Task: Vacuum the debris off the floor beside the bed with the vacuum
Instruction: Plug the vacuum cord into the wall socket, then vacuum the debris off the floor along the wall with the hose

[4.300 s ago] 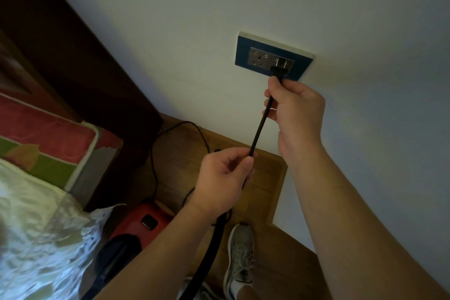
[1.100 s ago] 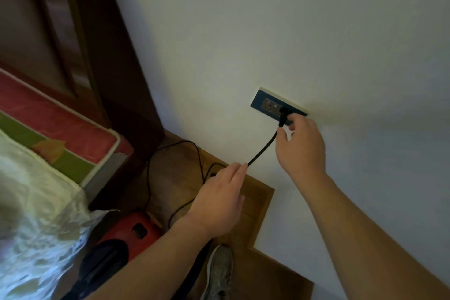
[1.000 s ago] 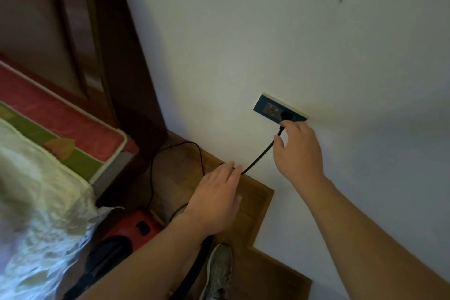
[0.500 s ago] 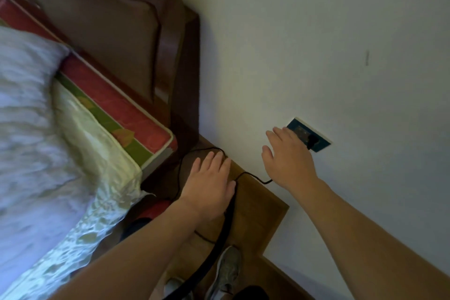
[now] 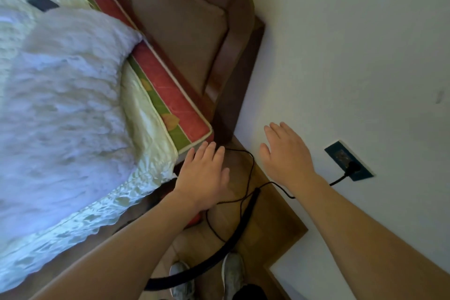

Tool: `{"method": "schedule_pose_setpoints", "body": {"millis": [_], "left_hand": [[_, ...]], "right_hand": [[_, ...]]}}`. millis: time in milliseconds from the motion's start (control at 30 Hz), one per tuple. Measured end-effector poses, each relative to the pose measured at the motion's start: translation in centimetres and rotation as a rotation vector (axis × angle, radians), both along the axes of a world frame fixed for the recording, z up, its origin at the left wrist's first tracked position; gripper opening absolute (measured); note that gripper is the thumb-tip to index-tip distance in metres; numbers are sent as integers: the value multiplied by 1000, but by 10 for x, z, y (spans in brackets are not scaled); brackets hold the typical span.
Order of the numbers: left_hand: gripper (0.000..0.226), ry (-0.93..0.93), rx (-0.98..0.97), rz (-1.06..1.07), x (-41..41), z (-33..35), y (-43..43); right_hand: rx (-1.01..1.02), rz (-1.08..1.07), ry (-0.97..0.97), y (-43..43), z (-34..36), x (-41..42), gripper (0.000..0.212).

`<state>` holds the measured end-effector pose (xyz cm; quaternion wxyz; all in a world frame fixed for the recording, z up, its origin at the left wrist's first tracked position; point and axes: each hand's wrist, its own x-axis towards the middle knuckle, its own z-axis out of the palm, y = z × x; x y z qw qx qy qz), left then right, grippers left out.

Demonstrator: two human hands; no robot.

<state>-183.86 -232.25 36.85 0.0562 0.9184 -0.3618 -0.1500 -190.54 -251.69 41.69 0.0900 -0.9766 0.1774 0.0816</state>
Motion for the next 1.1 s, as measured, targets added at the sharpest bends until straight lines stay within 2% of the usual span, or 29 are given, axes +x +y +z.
{"method": "schedule_pose_setpoints", "body": {"millis": [167, 400, 700, 967, 1100], "left_hand": [[73, -5, -36, 143, -3, 10, 22], [61, 54, 31, 380, -13, 8, 72], [62, 84, 85, 639, -33, -6, 163], [63, 139, 95, 840, -58, -25, 264], [63, 134, 82, 921, -68, -27, 314]], "right_hand": [[1, 114, 7, 6, -3, 21, 60], [30, 329, 15, 45, -9, 56, 55], [-4, 661, -52, 139, -32, 84, 50], [-29, 818, -28, 239, -47, 94, 46], [-33, 880, 13, 290, -48, 96, 52]]}}
